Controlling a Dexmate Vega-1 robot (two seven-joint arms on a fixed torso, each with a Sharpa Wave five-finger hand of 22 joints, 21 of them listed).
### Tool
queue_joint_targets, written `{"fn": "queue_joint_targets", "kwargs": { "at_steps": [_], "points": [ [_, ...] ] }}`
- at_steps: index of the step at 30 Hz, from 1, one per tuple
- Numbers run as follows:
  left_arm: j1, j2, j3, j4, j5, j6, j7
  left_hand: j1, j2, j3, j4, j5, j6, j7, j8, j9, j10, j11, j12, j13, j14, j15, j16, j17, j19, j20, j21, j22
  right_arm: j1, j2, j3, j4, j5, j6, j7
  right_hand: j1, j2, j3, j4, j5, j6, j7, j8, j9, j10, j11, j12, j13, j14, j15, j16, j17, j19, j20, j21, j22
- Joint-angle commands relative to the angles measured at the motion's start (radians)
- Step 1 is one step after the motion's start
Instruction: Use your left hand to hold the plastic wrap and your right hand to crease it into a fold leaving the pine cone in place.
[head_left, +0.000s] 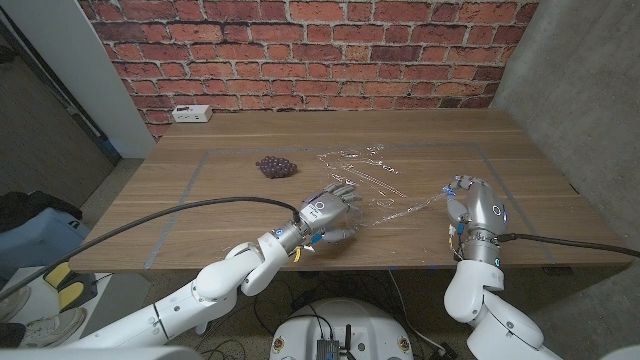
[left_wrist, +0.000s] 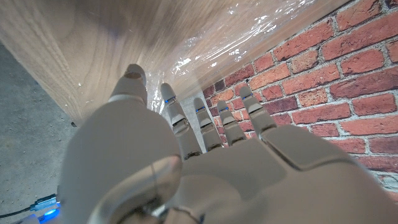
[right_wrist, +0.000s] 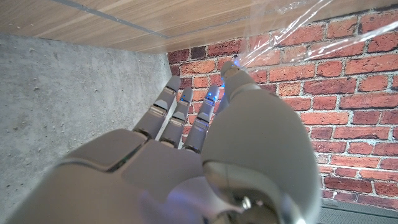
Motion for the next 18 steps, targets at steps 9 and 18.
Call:
{"fn": "queue_joint_targets", "kwargs": {
  "at_steps": [9,18],
  "points": [
    [-0.033,-0.050,0.028,0.097,-0.052,0.006,0.175,0.084,0.101,0.024,0.003,-0.048,0.290,0.090,0.057,-0.003,0.106,-0.048,0.014,0.002,0.066,-0.103,0.004,0.002,0.041,-0.004,0.014,0.007,0.001,0.015,0.025,0.009,0.014,0.045,0.011,-0.007,-0.008,0.015,-0.002,-0.008,0.046,0.051,0.003,-0.001,0.010,0.004,0.004,0.007,0.015,-0.146,-0.009,0.001,-0.001,0.005,0.000,0.000],
    [-0.011,-0.037,0.000,0.035,-0.111,0.032,0.140,0.121,0.170,0.044,0.002,-0.051,0.259,0.185,0.070,0.061,0.060,-0.005,-0.015,0.007,0.034,-0.100,-0.014,0.002,0.033,-0.023,0.012,0.010,0.002,0.012,0.037,0.017,0.022,0.076,0.017,-0.010,-0.009,0.022,-0.004,-0.012,0.047,0.054,0.005,0.001,0.008,0.002,0.003,0.009,0.015,-0.149,-0.015,0.000,-0.002,0.004,-0.001,-0.001]
  ]
}}
